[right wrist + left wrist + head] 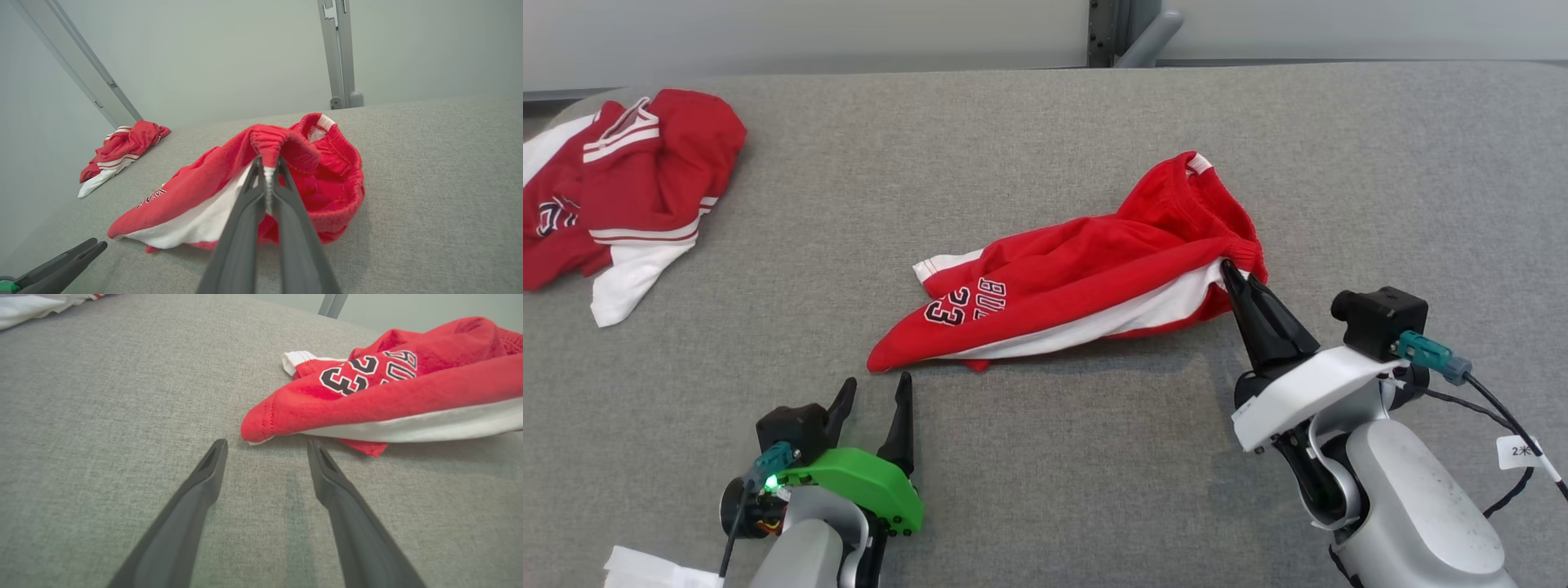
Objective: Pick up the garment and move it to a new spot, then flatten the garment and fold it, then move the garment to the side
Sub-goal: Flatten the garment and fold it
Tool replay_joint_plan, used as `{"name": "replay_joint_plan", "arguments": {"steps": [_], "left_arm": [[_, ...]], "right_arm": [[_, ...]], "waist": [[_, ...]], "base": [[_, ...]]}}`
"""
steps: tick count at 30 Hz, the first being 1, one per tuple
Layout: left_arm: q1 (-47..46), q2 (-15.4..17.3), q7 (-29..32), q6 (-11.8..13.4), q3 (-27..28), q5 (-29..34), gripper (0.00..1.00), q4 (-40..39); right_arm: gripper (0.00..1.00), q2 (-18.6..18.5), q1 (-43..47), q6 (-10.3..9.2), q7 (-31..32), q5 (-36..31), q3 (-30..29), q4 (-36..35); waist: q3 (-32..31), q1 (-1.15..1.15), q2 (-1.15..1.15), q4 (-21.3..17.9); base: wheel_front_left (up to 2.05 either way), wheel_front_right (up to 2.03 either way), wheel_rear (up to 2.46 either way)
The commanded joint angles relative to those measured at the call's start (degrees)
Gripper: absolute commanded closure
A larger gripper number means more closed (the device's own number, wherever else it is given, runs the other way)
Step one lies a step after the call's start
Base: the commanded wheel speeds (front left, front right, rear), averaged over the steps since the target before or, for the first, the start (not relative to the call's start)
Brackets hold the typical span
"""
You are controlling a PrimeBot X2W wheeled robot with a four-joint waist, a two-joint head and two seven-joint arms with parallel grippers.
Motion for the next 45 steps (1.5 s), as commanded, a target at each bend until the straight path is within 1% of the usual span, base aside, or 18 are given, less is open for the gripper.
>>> {"name": "replay_joint_plan", "arguments": {"steps": [1,4,5,6,9,10,12,14,15,17,18,21,24,29,34,39,45], "left_arm": [[-1.9,0.1,0.0,0.4,0.2,-0.1,0.0,1.6],[-3.7,0.1,0.0,0.4,-0.7,-0.2,0.0,5.2],[-4.5,0.2,0.0,0.4,-0.7,-0.1,0.02,5.8],[-5.0,0.2,0.0,0.4,-0.7,-0.1,0.07,6.4],[-5.5,0.2,0.0,0.4,-0.4,-0.2,0.11,6.5],[-5.7,0.2,0.0,0.4,-0.3,-0.2,0.14,6.4],[-6.0,0.1,0.1,0.2,-0.4,0.1,0.29,6.1],[-6.2,0.1,0.1,0.0,-0.8,0.1,0.53,5.8],[-6.2,0.1,0.1,-0.1,-1.1,0.1,0.61,5.8],[-6.1,0.1,0.0,-0.2,-1.5,-0.3,0.97,5.5],[-6.0,0.1,0.0,-0.3,-1.7,-0.4,1.0,5.3],[-5.7,0.2,0.0,-0.4,-1.7,0.0,1.0,4.0],[-4.3,0.2,0.0,-0.6,-0.7,0.7,1.0,0.5],[-1.2,0.2,0.0,-1.3,1.4,2.9,1.0,-6.8],[1.7,0.6,0.0,-1.8,3.0,5.6,1.0,-14.9],[3.3,1.8,0.0,-2.0,2.5,5.7,1.0,-23.5],[5.5,5.1,0.0,-2.0,0.3,3.9,1.0,-33.1]], "right_arm": [[1.0,-0.4,0.9,-0.02,0.8,0.6,0.0,-1.8],[1.0,-0.4,1.3,-0.02,1.8,1.1,-0.3,-3.9],[1.0,-0.4,1.3,-0.02,2.0,1.1,-0.4,-4.4],[1.0,-0.4,1.3,-0.02,2.1,0.9,-0.5,-4.8],[1.0,-0.2,1.4,-0.02,2.4,0.5,-0.9,-5.7],[1.0,-0.1,1.4,-0.02,2.5,0.4,-1.0,-5.9],[1.0,0.0,1.4,-0.02,2.6,0.3,-1.2,-6.3],[1.0,0.0,1.4,-0.02,2.6,0.2,-1.4,-6.5],[1.0,0.1,1.4,-0.02,2.6,0.2,-1.5,-6.5],[1.0,0.1,1.3,-0.02,2.4,0.0,-1.6,-6.5],[1.0,0.1,1.3,-0.02,2.3,0.0,-1.7,-6.5],[1.0,0.2,1.3,-0.02,2.1,0.0,-1.9,-6.5],[1.0,0.5,1.6,-0.02,1.4,0.2,-2.4,-6.4],[1.0,0.6,2.5,-0.02,0.3,1.5,-3.7,-6.4],[1.0,0.0,3.8,-0.02,-0.5,2.6,-5.6,-8.0],[1.0,-0.8,5.4,-0.02,-0.7,4.1,-7.5,-11.8],[1.0,-2.0,8.9,-0.02,0.7,6.1,-9.3,-19.4]], "waist": [[1.2,0.0,0.09,-1.1],[2.1,0.0,0.09,-1.6],[2.4,0.0,0.09,-1.8],[2.7,0.0,0.09,-1.9],[3.2,0.0,0.09,-1.9],[3.4,0.0,0.09,-1.9],[3.6,0.0,0.09,-1.9],[3.8,0.0,0.09,-1.9],[3.9,0.0,0.09,-1.9],[4.0,0.0,0.09,-1.9],[4.0,0.0,0.09,-1.8],[4.0,0.0,0.09,-1.7],[3.7,0.0,0.09,-1.5],[2.6,0.0,0.09,-0.9],[0.5,0.0,0.09,0.0],[-2.3,0.0,0.09,0.5],[-6.4,0.0,0.09,-0.1]], "base": [[0.0,0.0,0.0],[0.0,0.0,0.0],[0.0,0.0,0.0],[0.0,0.0,0.0],[0.0,0.0,0.0],[0.0,0.0,0.0],[0.0,0.0,0.0],[0.0,0.0,0.0],[0.0,0.0,0.0],[0.0,0.0,0.0],[0.0,0.0,0.0],[0.0,0.0,0.0],[0.0,0.0,0.0],[0.0,0.0,0.0],[0.0,0.0,0.0],[0.0,0.0,0.0],[0.0,0.0,0.0]]}}
